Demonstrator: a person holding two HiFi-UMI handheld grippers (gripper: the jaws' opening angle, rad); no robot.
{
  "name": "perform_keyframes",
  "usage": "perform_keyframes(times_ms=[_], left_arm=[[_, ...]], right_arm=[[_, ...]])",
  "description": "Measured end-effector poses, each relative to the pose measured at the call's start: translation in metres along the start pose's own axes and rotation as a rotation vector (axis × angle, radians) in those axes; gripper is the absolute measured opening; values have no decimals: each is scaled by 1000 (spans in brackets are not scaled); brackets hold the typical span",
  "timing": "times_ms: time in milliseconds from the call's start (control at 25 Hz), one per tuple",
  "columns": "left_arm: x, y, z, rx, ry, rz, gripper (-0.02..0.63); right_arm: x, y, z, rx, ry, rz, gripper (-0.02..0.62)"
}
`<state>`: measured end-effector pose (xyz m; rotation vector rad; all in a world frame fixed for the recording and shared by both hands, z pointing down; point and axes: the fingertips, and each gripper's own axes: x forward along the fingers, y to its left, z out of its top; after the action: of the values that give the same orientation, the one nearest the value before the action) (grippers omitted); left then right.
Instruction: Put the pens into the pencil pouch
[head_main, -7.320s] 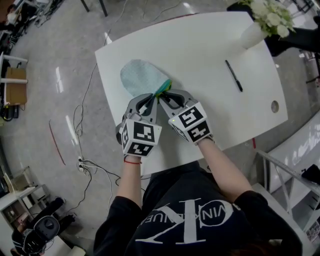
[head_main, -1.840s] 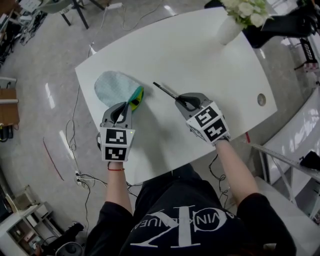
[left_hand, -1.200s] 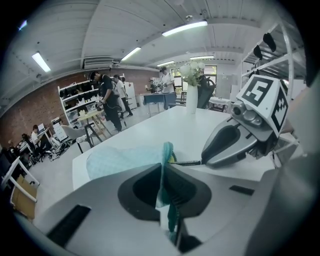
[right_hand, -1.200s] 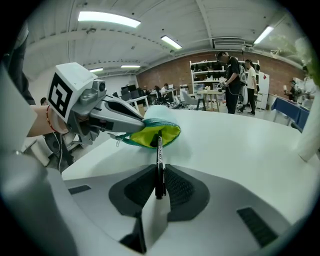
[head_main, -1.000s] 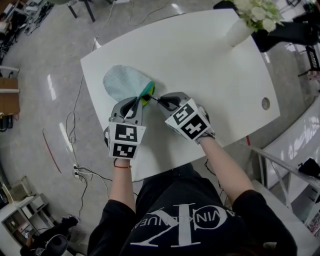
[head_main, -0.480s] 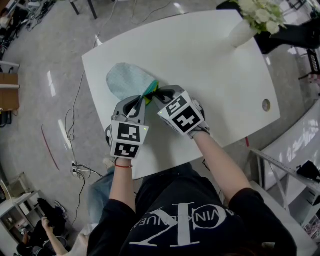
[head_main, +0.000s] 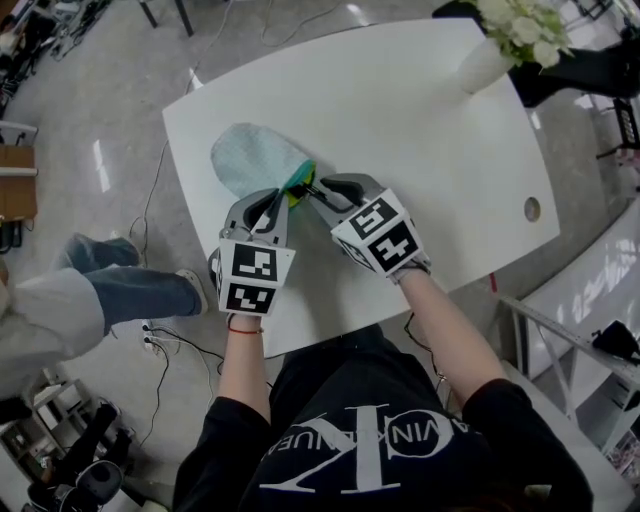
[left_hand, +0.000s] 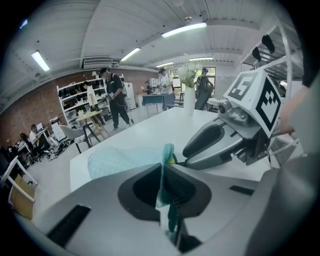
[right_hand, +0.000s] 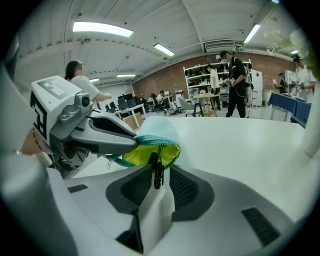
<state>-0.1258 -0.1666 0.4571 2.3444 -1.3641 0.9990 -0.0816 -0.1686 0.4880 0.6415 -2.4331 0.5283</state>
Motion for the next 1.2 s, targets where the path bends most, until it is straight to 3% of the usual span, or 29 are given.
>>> perform_keyframes(times_ms=[400,1200], left_arm=[[2,0,0,-3,-1,2,17],[2,3,1,-2,-7,-4,17]], right_arm=[[-8,8,-31,-11,68,25,120],[19,8,-10,-19,57,28,120]])
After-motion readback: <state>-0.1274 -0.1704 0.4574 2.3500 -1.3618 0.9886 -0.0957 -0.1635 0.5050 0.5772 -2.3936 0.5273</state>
